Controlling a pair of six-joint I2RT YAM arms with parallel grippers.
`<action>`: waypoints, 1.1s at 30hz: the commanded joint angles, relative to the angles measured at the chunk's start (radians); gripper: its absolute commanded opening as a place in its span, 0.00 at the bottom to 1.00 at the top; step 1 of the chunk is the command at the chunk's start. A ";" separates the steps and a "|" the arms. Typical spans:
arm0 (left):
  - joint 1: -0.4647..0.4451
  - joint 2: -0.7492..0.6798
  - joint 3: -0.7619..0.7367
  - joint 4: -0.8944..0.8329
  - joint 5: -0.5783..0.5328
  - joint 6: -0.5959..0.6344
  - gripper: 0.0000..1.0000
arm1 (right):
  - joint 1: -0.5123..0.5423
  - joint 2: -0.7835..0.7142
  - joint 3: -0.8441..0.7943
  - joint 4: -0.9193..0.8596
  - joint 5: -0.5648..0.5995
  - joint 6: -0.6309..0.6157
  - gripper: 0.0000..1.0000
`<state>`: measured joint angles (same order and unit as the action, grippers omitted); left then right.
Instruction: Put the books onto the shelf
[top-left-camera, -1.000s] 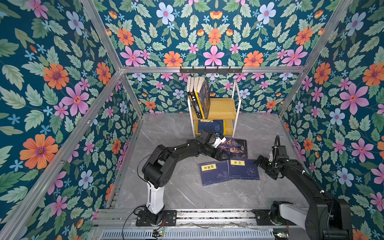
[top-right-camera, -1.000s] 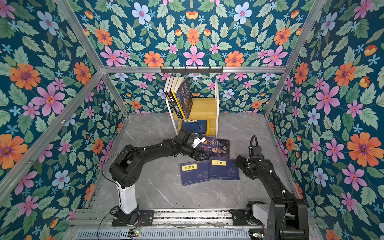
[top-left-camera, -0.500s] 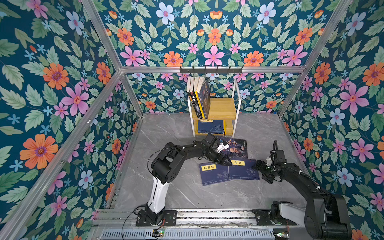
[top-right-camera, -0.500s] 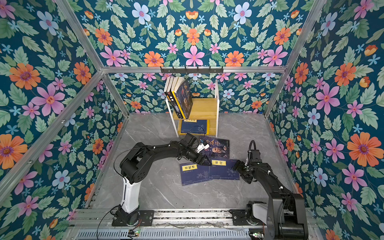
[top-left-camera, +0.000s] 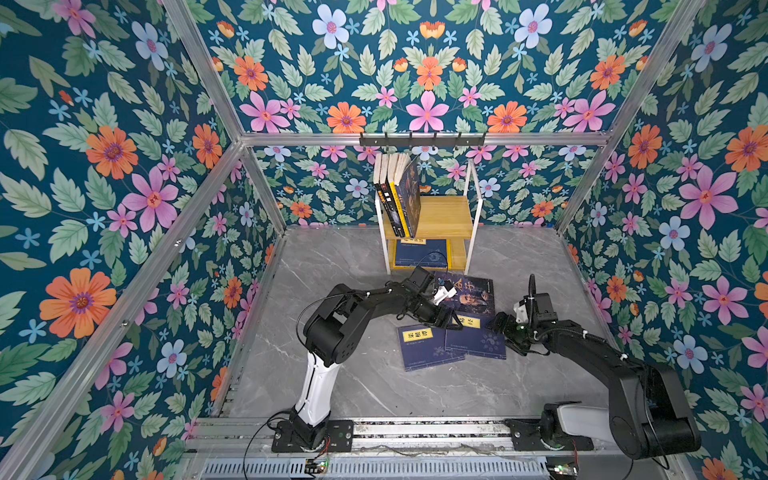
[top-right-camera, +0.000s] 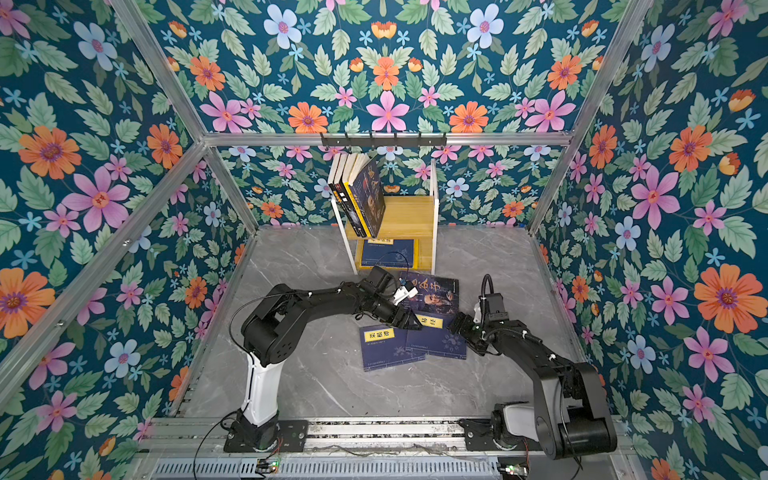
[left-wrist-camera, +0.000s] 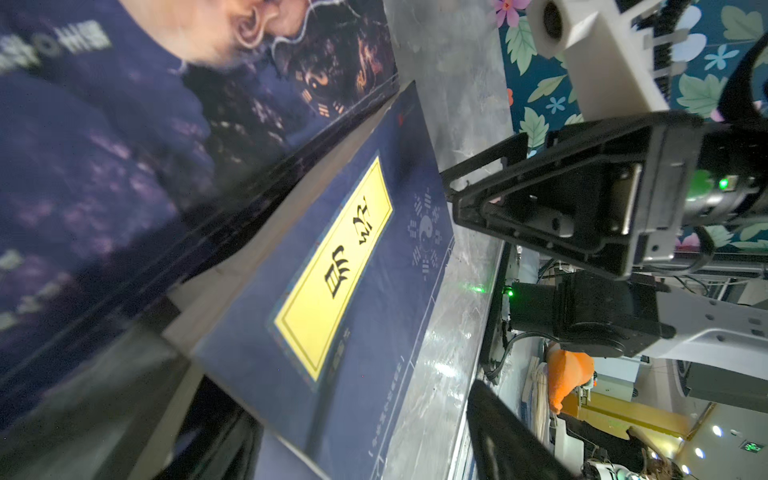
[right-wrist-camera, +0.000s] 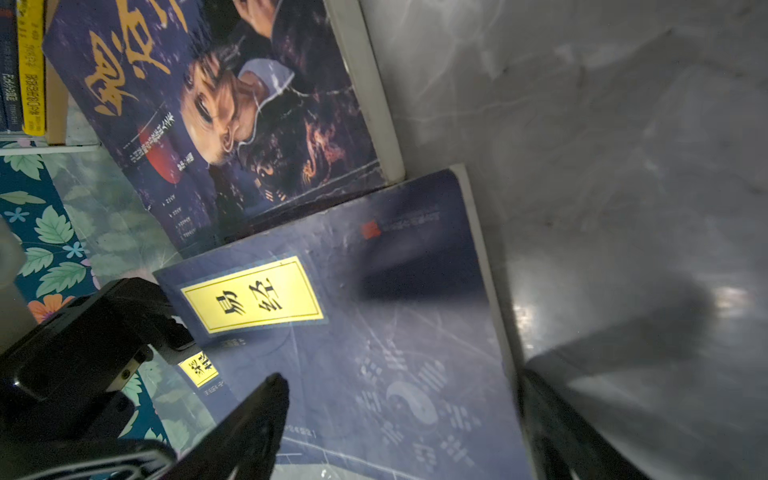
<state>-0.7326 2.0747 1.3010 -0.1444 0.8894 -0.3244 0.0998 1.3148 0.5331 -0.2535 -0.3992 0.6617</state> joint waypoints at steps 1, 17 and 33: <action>0.001 -0.014 -0.005 -0.054 -0.063 0.019 0.71 | 0.007 0.011 -0.016 -0.104 0.017 0.031 0.87; 0.004 -0.042 0.005 -0.081 -0.111 0.044 0.39 | 0.030 0.035 0.005 -0.079 0.006 0.052 0.86; 0.013 -0.099 -0.008 -0.091 -0.144 0.079 0.00 | 0.041 0.037 0.067 -0.125 0.023 0.010 0.86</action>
<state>-0.7273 1.9888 1.2972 -0.2440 0.7528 -0.2630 0.1387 1.3590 0.6037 -0.2890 -0.4095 0.6762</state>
